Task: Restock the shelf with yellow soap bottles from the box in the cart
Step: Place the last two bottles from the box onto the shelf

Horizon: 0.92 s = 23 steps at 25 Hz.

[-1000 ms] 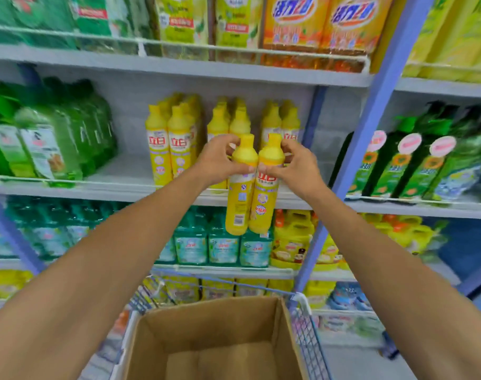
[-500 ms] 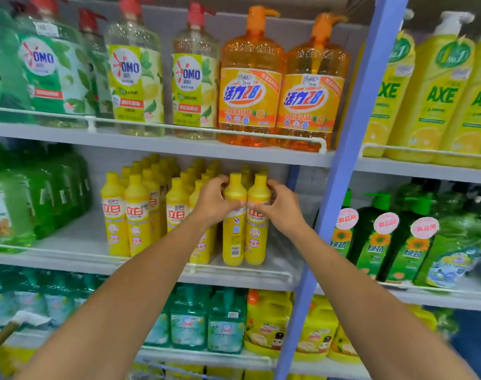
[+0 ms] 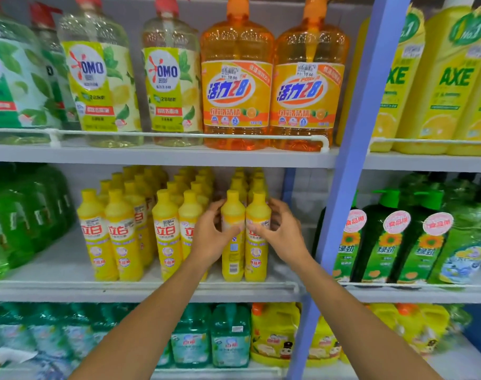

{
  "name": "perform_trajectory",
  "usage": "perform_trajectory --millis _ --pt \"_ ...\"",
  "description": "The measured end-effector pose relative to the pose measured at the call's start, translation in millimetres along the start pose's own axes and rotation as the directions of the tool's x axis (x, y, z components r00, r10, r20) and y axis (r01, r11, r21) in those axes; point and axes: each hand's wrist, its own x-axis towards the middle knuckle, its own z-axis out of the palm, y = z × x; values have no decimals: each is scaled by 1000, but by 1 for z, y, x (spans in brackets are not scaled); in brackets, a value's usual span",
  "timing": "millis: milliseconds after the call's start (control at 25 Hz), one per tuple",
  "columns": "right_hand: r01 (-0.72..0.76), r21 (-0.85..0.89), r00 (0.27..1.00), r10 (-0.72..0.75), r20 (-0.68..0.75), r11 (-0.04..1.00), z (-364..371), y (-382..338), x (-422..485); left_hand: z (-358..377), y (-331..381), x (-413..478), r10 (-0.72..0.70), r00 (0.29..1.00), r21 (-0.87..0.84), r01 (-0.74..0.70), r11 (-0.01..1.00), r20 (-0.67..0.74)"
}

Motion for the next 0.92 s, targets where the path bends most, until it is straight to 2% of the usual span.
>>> perform_trajectory --millis 120,320,520,600,720,920 --pt "-73 44 997 74 -32 996 11 16 -20 12 -18 -23 -41 998 -1 41 999 -40" --pt "-167 76 986 168 -4 983 16 38 -37 21 -38 -49 -111 992 13 112 994 -63" --pt "-201 94 980 200 24 975 10 45 -37 8 -28 -47 -150 974 -74 164 984 173" --pt "-203 92 979 200 41 975 8 47 -37 8 -26 -51 -155 965 -93 178 980 213" --pt "-204 92 978 200 53 975 8 47 -39 13 -24 -53 -169 976 -102 184 978 138" --pt "-213 92 977 210 44 973 9 48 -40 21 -16 -48 -219 976 -13 219 976 18"
